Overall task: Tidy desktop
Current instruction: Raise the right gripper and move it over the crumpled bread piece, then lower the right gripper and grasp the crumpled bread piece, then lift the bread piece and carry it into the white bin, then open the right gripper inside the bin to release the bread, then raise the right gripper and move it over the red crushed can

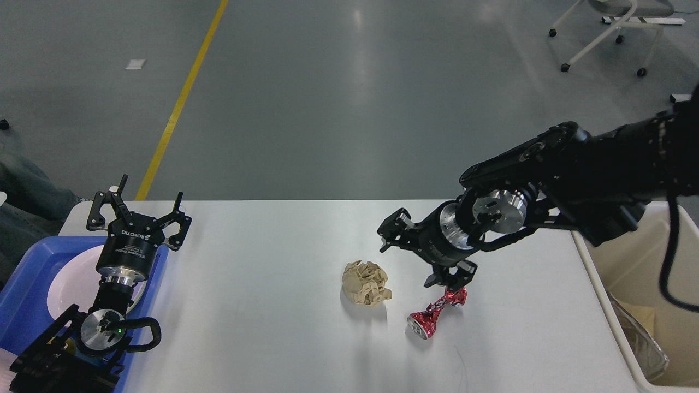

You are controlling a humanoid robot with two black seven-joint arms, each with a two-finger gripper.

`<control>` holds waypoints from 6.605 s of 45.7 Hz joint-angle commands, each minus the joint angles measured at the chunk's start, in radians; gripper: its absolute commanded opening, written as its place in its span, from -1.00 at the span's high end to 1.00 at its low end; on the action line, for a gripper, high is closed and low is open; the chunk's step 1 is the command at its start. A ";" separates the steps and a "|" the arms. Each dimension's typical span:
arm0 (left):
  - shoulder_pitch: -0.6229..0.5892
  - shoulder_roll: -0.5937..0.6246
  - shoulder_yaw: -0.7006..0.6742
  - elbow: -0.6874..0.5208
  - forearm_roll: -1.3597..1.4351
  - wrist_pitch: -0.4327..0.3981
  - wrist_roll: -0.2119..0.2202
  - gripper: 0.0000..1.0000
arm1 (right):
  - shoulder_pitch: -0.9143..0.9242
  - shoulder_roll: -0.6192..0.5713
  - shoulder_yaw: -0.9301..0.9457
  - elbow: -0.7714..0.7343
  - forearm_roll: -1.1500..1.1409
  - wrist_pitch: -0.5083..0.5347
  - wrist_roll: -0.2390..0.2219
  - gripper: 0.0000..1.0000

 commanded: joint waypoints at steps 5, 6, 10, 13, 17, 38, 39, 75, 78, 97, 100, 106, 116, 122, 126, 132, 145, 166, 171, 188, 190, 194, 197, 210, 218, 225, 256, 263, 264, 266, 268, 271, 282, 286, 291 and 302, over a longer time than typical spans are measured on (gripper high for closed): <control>0.000 0.000 -0.001 0.000 0.000 0.001 0.000 -0.93 | -0.235 0.094 0.098 -0.232 0.014 -0.001 0.001 -1.00; 0.000 0.000 -0.001 0.000 0.000 0.001 0.000 -0.93 | -0.257 0.100 0.105 -0.251 0.013 -0.003 0.001 -1.00; 0.000 0.000 0.001 0.000 0.000 0.000 0.000 -0.93 | -0.340 0.120 0.147 -0.320 0.016 -0.004 0.001 -1.00; 0.000 0.000 -0.001 0.000 0.000 0.001 0.000 -0.93 | -0.393 0.125 0.180 -0.364 0.016 -0.010 0.003 -1.00; 0.000 0.000 -0.001 0.000 0.000 0.001 0.000 -0.93 | -0.475 0.125 0.239 -0.436 0.014 -0.047 0.003 -1.00; 0.000 0.000 0.001 0.000 0.000 0.000 0.000 -0.93 | -0.588 0.161 0.291 -0.596 0.009 -0.092 0.005 -1.00; 0.000 0.000 0.001 0.000 0.000 0.000 0.000 -0.93 | -0.593 0.164 0.291 -0.601 0.009 -0.093 0.005 -1.00; 0.000 0.000 -0.001 0.000 0.000 0.000 0.000 -0.93 | -0.641 0.172 0.291 -0.651 -0.020 -0.109 0.006 1.00; 0.000 0.000 0.001 0.000 0.000 0.000 0.000 -0.93 | -0.642 0.171 0.291 -0.650 -0.032 -0.107 0.003 1.00; 0.000 0.000 0.001 0.000 0.000 0.001 0.000 -0.93 | -0.585 0.138 0.288 -0.596 -0.033 -0.129 -0.003 1.00; 0.000 0.000 -0.001 0.000 0.000 0.000 0.000 -0.93 | -0.556 0.117 0.286 -0.553 -0.026 -0.129 -0.003 1.00; 0.000 0.000 0.001 0.000 0.000 0.000 0.000 -0.93 | -0.429 0.037 0.262 -0.389 -0.026 -0.122 -0.031 1.00; 0.000 0.000 -0.001 0.000 0.000 0.000 0.000 -0.93 | -0.064 -0.027 -0.032 -0.073 -0.063 -0.104 -0.038 1.00; 0.000 0.000 -0.001 0.000 0.000 0.000 0.000 -0.93 | 0.105 -0.082 -0.125 0.022 -0.173 0.031 -0.037 1.00; 0.000 0.000 -0.001 0.000 0.000 0.001 0.000 -0.93 | 0.218 -0.118 -0.165 0.065 -0.276 0.169 -0.037 1.00; 0.000 0.000 -0.001 0.000 0.000 0.000 0.000 -0.93 | 0.385 -0.171 -0.185 0.091 -0.397 0.406 -0.038 1.00; 0.000 0.000 -0.001 0.000 0.000 0.001 0.000 -0.93 | 0.637 -0.222 -0.292 0.254 -0.484 0.557 -0.014 1.00; 0.000 0.000 -0.001 0.000 0.000 0.001 0.000 -0.93 | 0.708 -0.316 -0.482 0.329 -0.423 0.415 0.034 1.00; 0.000 0.000 -0.001 0.000 0.000 0.000 0.000 -0.93 | 0.679 -0.337 -0.543 0.306 -0.434 0.382 0.034 1.00; 0.000 0.000 0.001 0.000 0.000 0.000 -0.002 -0.93 | 0.242 -0.693 -0.548 0.010 -0.609 0.168 0.032 1.00; 0.000 0.000 0.001 0.000 0.000 0.000 -0.002 -0.93 | 0.138 -0.714 -0.504 -0.054 -0.613 0.119 0.032 1.00; 0.000 0.000 0.001 0.000 0.000 0.001 -0.002 -0.93 | -0.088 -0.733 -0.389 -0.180 -0.607 0.004 0.031 1.00; 0.000 0.000 -0.001 0.000 0.000 0.001 -0.002 -0.93 | -0.255 -0.734 -0.292 -0.272 -0.598 -0.088 0.028 1.00; 0.000 0.000 -0.001 0.000 0.000 0.000 -0.002 -0.93 | -0.812 -0.615 0.133 -0.677 -0.601 -0.188 0.026 1.00; 0.000 0.000 0.001 0.000 0.000 0.000 -0.002 -0.93 | -1.064 -0.393 0.228 -1.034 -0.596 -0.253 0.028 1.00; 0.000 0.000 0.001 0.000 0.000 0.000 -0.002 -0.93 | -1.158 -0.303 0.248 -1.131 -0.596 -0.352 0.028 1.00; 0.000 0.000 -0.001 0.000 0.000 0.001 -0.002 -0.93 | -1.179 -0.277 0.245 -1.130 -0.596 -0.457 0.026 -1.00; 0.000 0.000 -0.001 0.000 0.000 0.001 -0.002 -0.93 | -1.179 -0.283 0.240 -1.121 -0.613 -0.449 0.029 -1.00; 0.000 0.000 -0.001 0.000 0.000 0.001 -0.002 -0.93 | -1.179 -0.283 0.240 -1.121 -0.613 -0.448 0.029 -1.00; 0.000 0.000 -0.001 0.000 0.000 0.000 -0.002 -0.93 | -1.179 -0.283 0.239 -1.121 -0.613 -0.446 0.029 -1.00; 0.000 0.000 -0.001 0.000 0.000 0.001 -0.002 -0.93 | -1.178 -0.285 0.239 -1.121 -0.615 -0.446 0.031 -1.00; 0.000 0.000 -0.001 0.000 0.000 0.000 -0.002 -0.93 | -1.176 -0.285 0.237 -1.121 -0.615 -0.445 0.031 -1.00; 0.000 0.000 -0.001 0.000 0.000 0.000 0.000 -0.93 | -1.081 -0.349 0.214 -1.037 -0.633 -0.370 0.029 -1.00; 0.000 0.000 -0.001 0.000 0.000 0.001 0.000 -0.93 | -0.969 -0.423 0.196 -0.922 -0.693 -0.293 0.028 -1.00; 0.000 0.000 -0.001 0.000 0.000 0.001 0.000 -0.93 | -0.823 -0.512 0.191 -0.777 -0.823 -0.216 0.023 -1.00; 0.000 0.000 -0.001 0.000 0.000 0.000 0.000 -0.93 | -0.366 -0.629 0.035 -0.527 -0.978 0.161 0.018 -1.00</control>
